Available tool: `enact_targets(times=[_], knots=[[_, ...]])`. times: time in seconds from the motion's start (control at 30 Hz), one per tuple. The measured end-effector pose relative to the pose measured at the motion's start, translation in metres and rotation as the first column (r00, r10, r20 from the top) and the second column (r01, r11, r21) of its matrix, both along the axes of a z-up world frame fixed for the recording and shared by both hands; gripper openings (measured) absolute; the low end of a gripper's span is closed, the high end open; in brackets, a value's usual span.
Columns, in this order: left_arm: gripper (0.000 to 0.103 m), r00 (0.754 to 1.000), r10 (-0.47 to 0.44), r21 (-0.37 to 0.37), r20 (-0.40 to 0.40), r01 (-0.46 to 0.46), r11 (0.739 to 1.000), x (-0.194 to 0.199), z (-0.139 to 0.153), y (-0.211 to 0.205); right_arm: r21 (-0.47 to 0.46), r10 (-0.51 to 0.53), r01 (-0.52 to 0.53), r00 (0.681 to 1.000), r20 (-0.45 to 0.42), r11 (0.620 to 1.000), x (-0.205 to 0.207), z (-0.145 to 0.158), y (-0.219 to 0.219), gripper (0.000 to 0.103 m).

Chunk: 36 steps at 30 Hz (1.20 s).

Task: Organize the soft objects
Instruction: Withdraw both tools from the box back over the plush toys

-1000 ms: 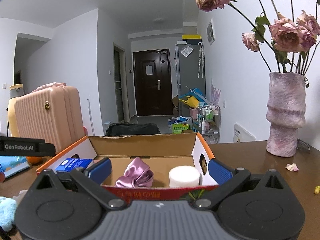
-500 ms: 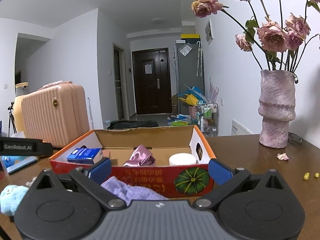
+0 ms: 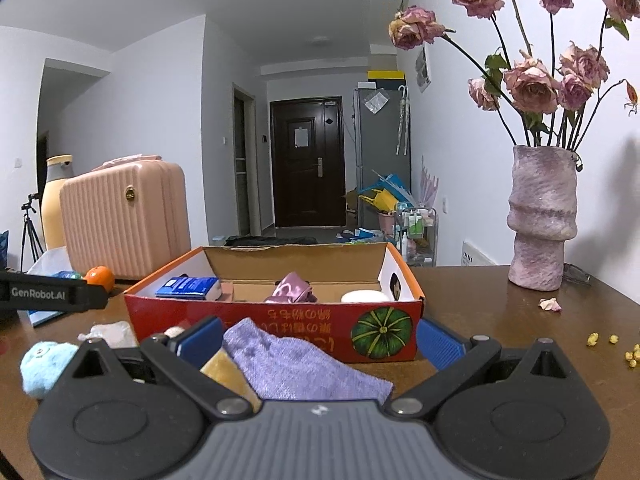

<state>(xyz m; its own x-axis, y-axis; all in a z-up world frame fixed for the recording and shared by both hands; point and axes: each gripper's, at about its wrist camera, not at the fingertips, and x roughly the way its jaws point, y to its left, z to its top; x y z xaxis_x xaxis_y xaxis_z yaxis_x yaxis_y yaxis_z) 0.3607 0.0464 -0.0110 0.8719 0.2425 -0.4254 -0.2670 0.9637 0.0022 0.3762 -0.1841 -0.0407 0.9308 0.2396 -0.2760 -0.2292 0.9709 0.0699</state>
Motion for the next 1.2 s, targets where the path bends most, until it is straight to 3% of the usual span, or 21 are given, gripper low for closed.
enact_targets(times=[0.67, 1.2], knots=[[0.103, 0.999, -0.028, 0.001, -0.025, 0.028, 1.0, -0.06, -0.01, 0.003, -0.005, 0.014, -0.014, 1.0, -0.009, 1.0, -0.048, -0.003, -0.001, 0.103], [0.103, 0.999, -0.016, -0.017, -0.036, 0.016, 1.0, -0.065, -0.011, 0.026, -0.055, 0.054, -0.057, 0.997, -0.049, 0.997, -0.052, -0.011, 0.021, 0.103]])
